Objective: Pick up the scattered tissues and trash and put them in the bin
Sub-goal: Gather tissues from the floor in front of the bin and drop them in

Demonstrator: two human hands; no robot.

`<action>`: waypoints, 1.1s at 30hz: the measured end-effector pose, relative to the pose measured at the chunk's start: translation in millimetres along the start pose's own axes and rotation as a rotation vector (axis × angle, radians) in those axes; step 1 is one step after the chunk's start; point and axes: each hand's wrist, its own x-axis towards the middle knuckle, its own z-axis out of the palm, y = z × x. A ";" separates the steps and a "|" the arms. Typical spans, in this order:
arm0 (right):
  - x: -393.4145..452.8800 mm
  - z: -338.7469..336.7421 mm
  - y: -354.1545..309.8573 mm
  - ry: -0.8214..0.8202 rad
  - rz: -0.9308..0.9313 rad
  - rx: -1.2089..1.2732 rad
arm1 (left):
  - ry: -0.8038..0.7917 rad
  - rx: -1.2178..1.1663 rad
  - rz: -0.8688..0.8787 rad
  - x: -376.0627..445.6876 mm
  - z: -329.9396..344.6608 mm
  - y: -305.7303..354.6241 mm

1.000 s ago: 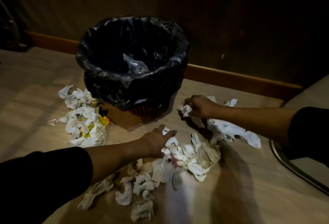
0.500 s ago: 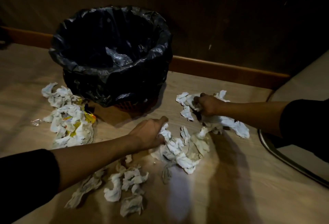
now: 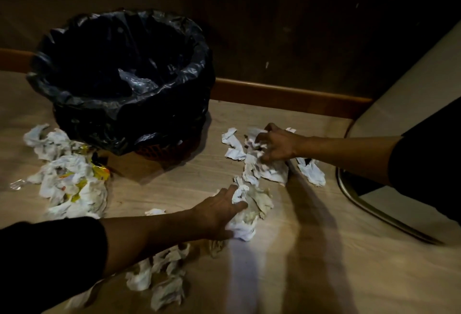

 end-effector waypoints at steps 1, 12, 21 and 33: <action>-3.5 3.7 -1.1 -0.035 -0.016 -0.055 | -0.011 0.002 0.047 0.0 2.0 -3.7; -17.6 -47.5 -24.9 0.152 0.005 0.080 | 0.085 -0.005 -0.136 -23.9 -78.1 -13.1; -39.7 -147.0 -55.0 0.524 0.146 0.639 | 0.406 -0.056 -0.174 -71.2 -196.2 -2.8; -81.2 -291.6 -142.0 0.836 -0.020 1.068 | 1.000 -0.293 -0.438 -122.9 -315.5 -49.4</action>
